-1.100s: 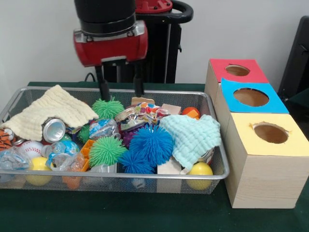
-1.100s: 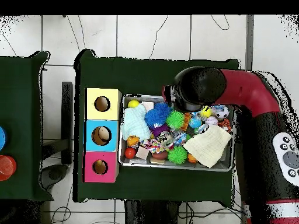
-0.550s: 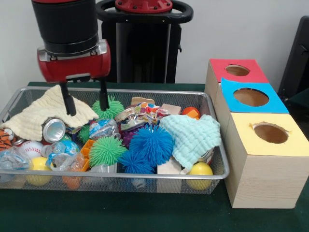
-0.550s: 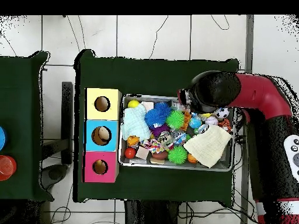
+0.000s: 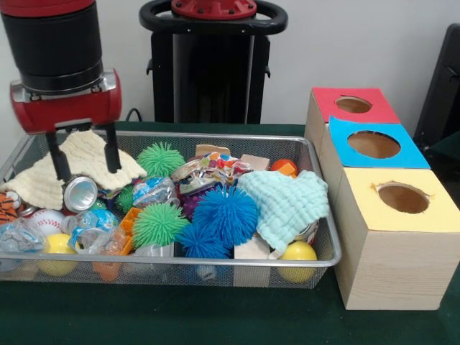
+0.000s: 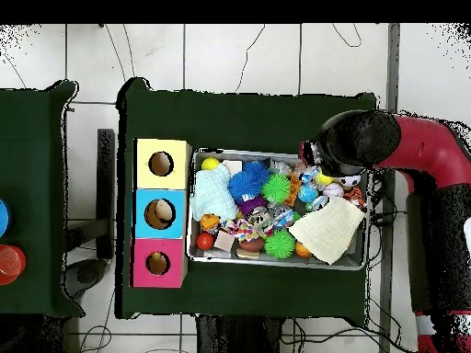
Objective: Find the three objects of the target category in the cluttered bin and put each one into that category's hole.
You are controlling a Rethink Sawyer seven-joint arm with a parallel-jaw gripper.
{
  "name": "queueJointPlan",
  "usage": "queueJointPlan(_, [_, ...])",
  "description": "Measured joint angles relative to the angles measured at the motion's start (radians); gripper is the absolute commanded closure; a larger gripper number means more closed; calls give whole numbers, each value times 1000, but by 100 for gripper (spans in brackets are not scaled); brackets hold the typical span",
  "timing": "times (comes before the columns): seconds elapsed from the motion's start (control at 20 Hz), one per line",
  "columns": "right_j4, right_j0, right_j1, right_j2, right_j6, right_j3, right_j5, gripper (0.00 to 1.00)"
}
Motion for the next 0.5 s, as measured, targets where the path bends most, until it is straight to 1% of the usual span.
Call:
queueJointPlan(0.4, [-6, -15, 42, 4, -125, -68, 20, 0])
queueJointPlan(0.45, [-11, -15, 55, 7, -165, -93, 29, 0])
queueJointPlan(0.5, [-14, -15, 61, 10, -185, -104, 34, 0])
